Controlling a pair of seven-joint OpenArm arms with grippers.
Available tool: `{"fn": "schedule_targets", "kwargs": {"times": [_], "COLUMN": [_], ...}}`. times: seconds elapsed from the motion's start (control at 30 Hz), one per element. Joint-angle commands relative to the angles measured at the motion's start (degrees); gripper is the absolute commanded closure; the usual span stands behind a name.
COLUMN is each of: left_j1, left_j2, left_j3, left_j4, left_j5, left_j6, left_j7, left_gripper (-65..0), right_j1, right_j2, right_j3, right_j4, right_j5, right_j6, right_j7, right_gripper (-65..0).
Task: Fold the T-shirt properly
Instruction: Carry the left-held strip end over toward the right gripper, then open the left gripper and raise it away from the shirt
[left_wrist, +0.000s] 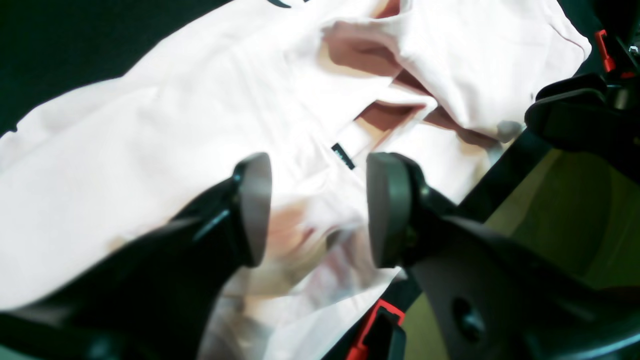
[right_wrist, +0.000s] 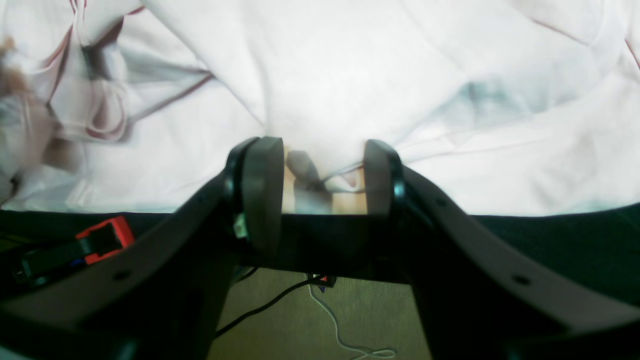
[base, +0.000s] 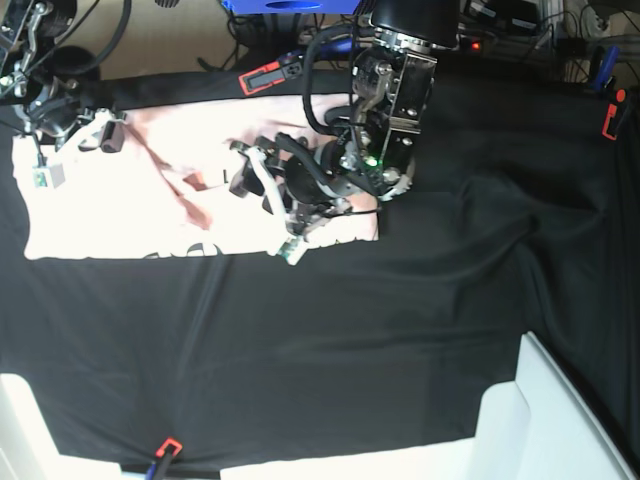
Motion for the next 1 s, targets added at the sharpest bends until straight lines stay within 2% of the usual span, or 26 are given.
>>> {"fn": "schedule_targets", "kwargs": {"times": [0.0,0.1,0.23,0.3,0.4,0.43,0.67,0.73,0.8,0.97], "left_j1": [-1.9,-3.1,-4.1,-4.8,-4.2,-3.4,6.6,9.1,11.4,14.4], "left_j2": [1.1,1.1,1.0,-1.8,-6.0,-7.6,-18.6,-20.7,-21.7,-20.3], "left_j3": [2.6,6.4,6.4,4.2,-3.0,-6.0,-31.0,-34.5,-37.0,-41.6], "left_j4": [1.2,1.4,5.7,7.8,8.9,8.7,8.6,8.6,8.6,8.6], "left_j5": [-1.7,-1.7,-1.5,-1.3,-1.3,-1.3,-0.5,3.0,9.6,30.3], "left_j6": [-0.8,-0.8,-0.8,-0.6,-0.5,-0.5,-0.5,-0.5,-0.5,-0.5], "left_j7": [-1.1,-1.1,-1.1,-1.1,-0.8,-0.8,-0.9,-1.0,-1.1,-1.1], "left_gripper": [-31.9,-31.9,-31.4,-26.2,-4.0,0.0,0.0,0.0,0.0,0.0], "right_j1": [0.2,0.2,0.0,-0.1,-0.2,-0.2,0.9,2.1,4.3,10.7], "right_j2": [0.5,0.5,0.9,2.3,4.2,4.9,13.0,14.4,15.4,17.4], "right_j3": [0.1,0.0,-1.6,-4.6,-10.3,-12.2,-27.6,-32.1,-36.8,-50.3], "right_j4": [0.7,0.7,0.8,1.4,3.3,4.1,11.4,12.3,12.4,12.2], "right_j5": [0.6,0.6,0.6,0.5,0.5,0.5,0.5,0.5,0.5,0.5], "right_j6": [0.5,0.5,0.5,0.5,0.5,0.5,0.1,0.1,0.1,0.1], "right_j7": [0.8,0.8,0.8,0.8,0.8,0.8,0.6,0.5,0.4,0.3], "right_gripper": [-25.2,-25.2,-25.2,-25.2,-25.2,-25.2,-25.7,-25.8,-26.8,-40.9]}}
